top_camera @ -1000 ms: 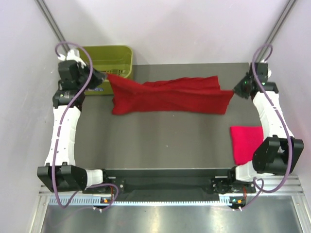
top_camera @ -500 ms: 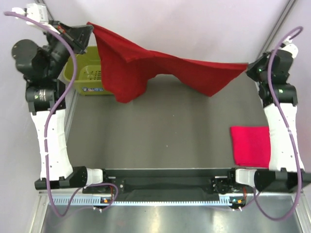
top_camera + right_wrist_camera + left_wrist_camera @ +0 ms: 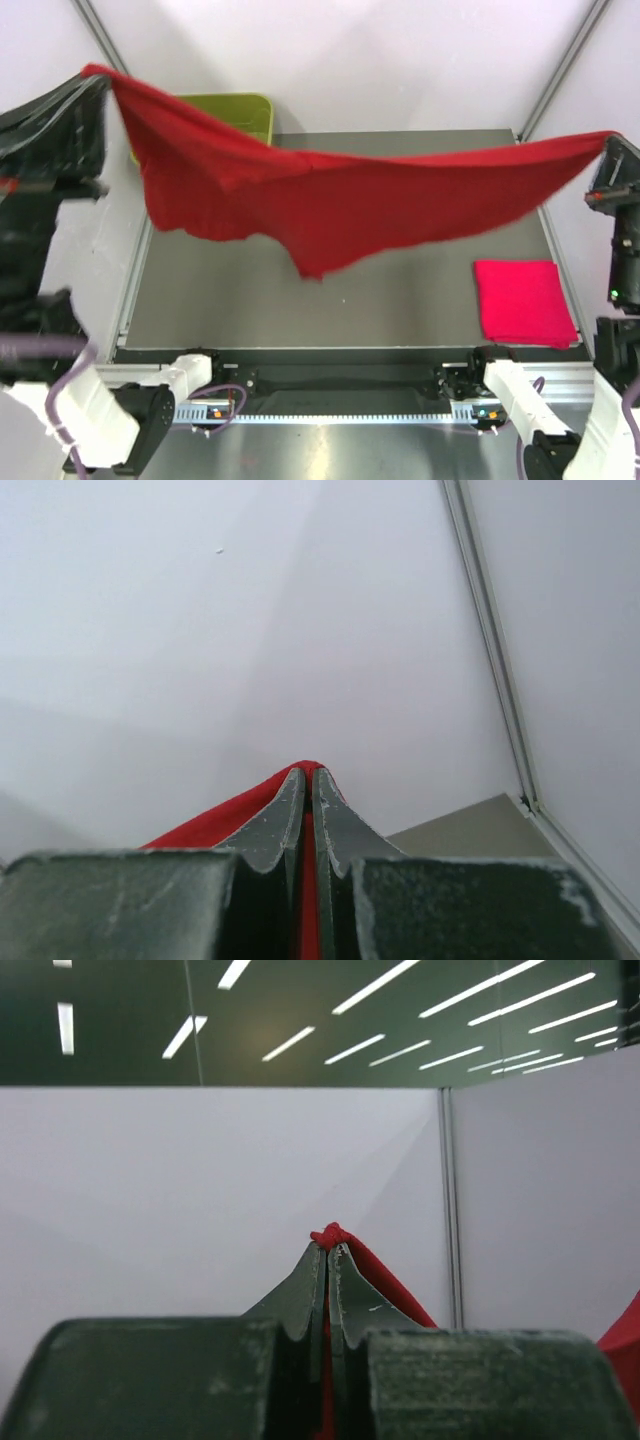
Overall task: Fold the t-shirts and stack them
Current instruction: Flatten the tshirt out
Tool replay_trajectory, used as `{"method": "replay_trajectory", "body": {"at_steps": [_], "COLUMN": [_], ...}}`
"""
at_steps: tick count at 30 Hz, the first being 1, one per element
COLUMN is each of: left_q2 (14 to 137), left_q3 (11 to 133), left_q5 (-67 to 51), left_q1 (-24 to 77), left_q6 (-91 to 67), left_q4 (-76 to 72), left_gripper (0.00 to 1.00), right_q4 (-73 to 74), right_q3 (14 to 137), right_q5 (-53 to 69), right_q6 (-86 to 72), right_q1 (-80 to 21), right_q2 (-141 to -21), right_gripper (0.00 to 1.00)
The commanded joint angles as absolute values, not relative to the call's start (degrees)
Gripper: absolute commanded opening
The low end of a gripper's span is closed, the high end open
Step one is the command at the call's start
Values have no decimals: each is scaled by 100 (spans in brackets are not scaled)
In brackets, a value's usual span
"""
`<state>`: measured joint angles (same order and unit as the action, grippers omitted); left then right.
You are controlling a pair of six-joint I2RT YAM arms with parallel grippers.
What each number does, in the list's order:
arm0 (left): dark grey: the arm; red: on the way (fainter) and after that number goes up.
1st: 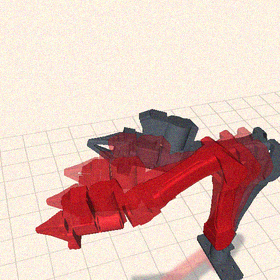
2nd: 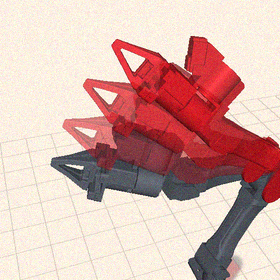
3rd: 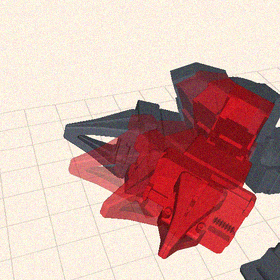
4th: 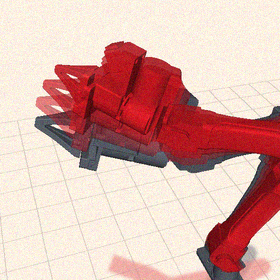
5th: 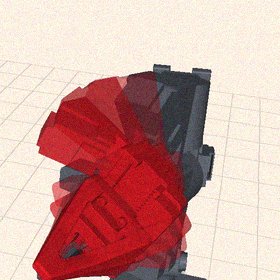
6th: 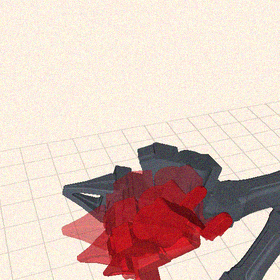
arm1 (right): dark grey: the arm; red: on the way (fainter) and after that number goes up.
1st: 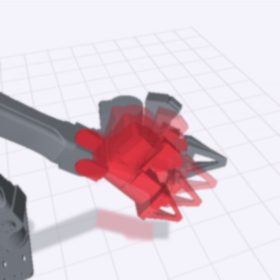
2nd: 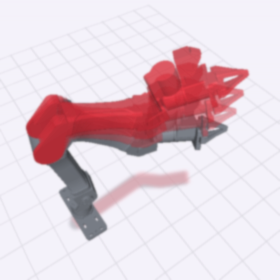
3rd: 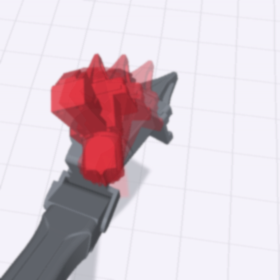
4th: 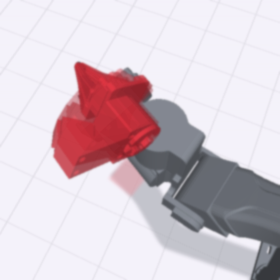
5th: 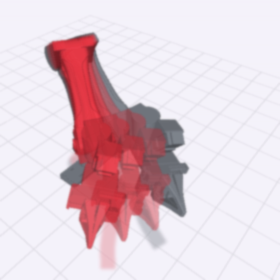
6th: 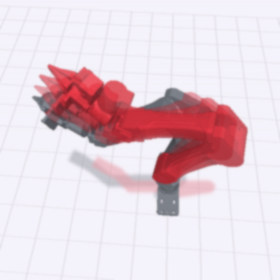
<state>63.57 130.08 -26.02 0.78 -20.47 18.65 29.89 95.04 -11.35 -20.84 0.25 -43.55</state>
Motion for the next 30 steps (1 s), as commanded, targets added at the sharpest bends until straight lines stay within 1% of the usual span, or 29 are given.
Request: {"method": "replay_trajectory", "body": {"at_steps": [1,6,9,12,16,20,24,25,27,28,30], "left_q2": [6372,6354,6512,6714,6864,7294,8039,8190,8638,8770,9130], "left_q3": [13262,12947,12403,11499,9814,8738,7615,7524,7314,7278,7399], "left_q5": [-2119,-1706,-1626,-1460,-1143,-668,-484,-449,-142,-80,-44], "left_q1": [412,677,677,677,668,615,519,519,519,519,510], "left_q6": [-1635,-1284,-1143,-897,-537,-177,-44,-44,-131,-175,-351], "left_q4": [1960,2074,2092,2127,1864,1487,731,660,293,194,158], "left_gripper": [0,0,0,0,0,0,0,0,0,0,0], "right_q4": [3093,3059,2858,2585,2137,1514,1012,924,923,949,1212], "right_q3": [9606,9493,9124,8396,7683,7331,7601,7698,8242,8444,9145], "right_q5": [-1362,-1450,-1389,-1362,-1143,-1002,-871,-835,-739,-703,-563], "right_q6": [-1925,-2013,-2092,-2171,-2224,-2189,-2136,-2127,-2136,-2101,-2074], "right_q1": [-176,-202,-202,-202,-220,-228,-255,-255,-255,-255,-246], "right_q2": [-4412,-4517,-4816,-5158,-5782,-6915,-8171,-8722,-9322,-9891,-10430], "right_gripper": [0,0,0,0,0,0,0,0,0,0,0]}}
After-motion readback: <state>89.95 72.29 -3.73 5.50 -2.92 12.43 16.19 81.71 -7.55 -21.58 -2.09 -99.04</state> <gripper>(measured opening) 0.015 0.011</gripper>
